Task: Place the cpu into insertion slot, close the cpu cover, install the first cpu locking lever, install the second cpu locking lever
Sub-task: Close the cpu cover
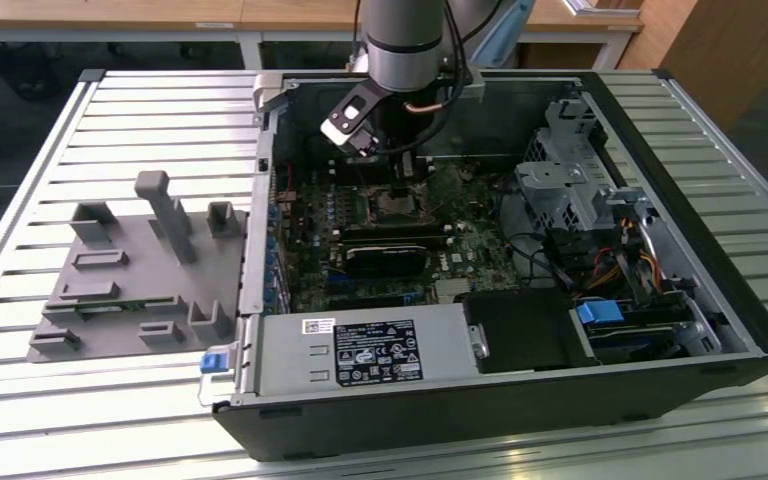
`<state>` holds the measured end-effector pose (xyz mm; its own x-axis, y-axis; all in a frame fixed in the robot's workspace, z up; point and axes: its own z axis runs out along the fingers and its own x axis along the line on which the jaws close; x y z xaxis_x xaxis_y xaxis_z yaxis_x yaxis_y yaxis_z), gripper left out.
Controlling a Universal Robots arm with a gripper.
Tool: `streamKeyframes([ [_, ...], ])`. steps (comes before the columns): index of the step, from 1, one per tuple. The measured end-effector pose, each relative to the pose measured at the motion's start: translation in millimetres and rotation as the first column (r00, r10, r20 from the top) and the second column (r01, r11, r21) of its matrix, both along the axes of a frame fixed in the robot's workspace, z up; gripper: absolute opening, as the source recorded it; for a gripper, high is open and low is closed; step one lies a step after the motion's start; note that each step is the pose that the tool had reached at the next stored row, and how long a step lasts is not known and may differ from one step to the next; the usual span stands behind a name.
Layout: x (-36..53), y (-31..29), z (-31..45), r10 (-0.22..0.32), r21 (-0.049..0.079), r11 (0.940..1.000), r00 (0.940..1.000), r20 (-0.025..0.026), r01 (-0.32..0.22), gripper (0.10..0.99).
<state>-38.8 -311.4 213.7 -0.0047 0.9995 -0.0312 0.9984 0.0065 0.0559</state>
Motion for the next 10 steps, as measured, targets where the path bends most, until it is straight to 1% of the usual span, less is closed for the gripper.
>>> streamKeyframes([
  [10, 0.1, 0.0, 4.5, 0.0, 0.0, 1.0, 1.0, 0.0001, 0.0, 0.106],
])
